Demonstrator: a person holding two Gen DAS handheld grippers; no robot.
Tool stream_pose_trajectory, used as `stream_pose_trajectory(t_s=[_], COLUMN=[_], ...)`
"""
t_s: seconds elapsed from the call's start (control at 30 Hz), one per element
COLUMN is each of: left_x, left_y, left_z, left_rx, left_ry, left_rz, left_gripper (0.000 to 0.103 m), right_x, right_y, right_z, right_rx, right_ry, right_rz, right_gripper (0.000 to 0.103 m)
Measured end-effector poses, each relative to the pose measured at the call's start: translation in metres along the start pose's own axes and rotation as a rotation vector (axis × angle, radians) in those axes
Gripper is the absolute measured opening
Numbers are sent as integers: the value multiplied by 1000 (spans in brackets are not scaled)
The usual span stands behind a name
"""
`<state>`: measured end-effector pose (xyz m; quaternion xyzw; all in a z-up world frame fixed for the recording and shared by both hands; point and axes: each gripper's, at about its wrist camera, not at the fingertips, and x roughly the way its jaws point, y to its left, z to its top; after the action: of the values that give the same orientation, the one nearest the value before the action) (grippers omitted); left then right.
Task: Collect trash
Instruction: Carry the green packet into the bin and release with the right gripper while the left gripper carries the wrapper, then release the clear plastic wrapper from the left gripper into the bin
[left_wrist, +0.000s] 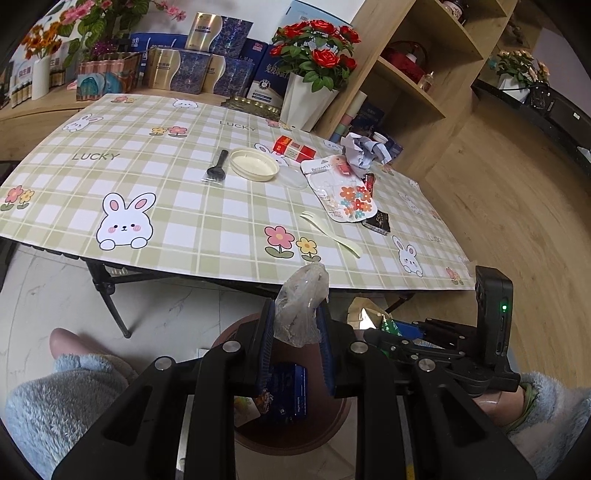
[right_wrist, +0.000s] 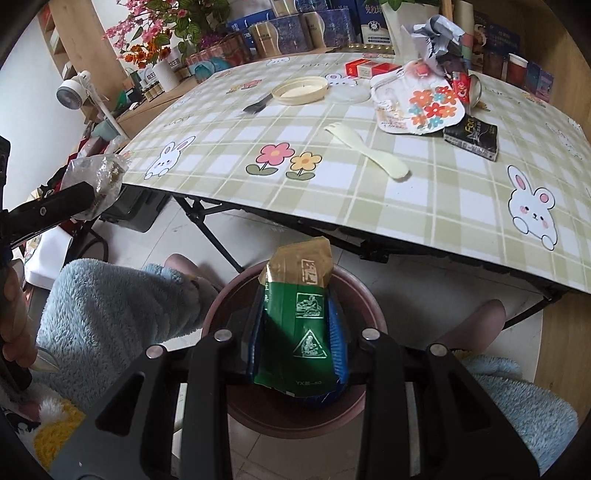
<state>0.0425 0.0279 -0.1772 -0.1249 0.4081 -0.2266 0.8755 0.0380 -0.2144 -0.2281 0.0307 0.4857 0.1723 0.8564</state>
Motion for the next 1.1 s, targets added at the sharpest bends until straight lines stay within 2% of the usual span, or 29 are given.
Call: stream_pose_trajectory(t_s=[0.47, 0.57, 0.63, 0.77, 0.93, 1.03, 1.1], left_x=[4, 6, 6, 11, 17, 20, 22], left_y=[10, 12, 12, 9, 3, -2, -5], left_z=[-3, -2, -2, -1, -2, -2, -2], left_rx=[-15, -19, -12, -2, 17, 28, 37], left_ry=[12, 21, 27, 43, 61, 69, 75], left_rz=[2, 3, 5, 3, 2, 0, -1], left_gripper=[22, 22, 22, 22, 22, 22, 22], right_x=[33, 36, 32, 16, -7, -17, -24], right_y=[23, 26, 27, 23, 15, 9, 5], right_z=[3, 5, 9, 16, 22, 25, 27], right_rx=[-71, -86, -93, -79, -72, -62, -59], right_ry=[84, 89, 63, -19, -95, -131, -161], right_rz=[63, 56, 53, 38, 13, -1, -11], right_gripper=[33, 40, 42, 53, 57, 67, 78])
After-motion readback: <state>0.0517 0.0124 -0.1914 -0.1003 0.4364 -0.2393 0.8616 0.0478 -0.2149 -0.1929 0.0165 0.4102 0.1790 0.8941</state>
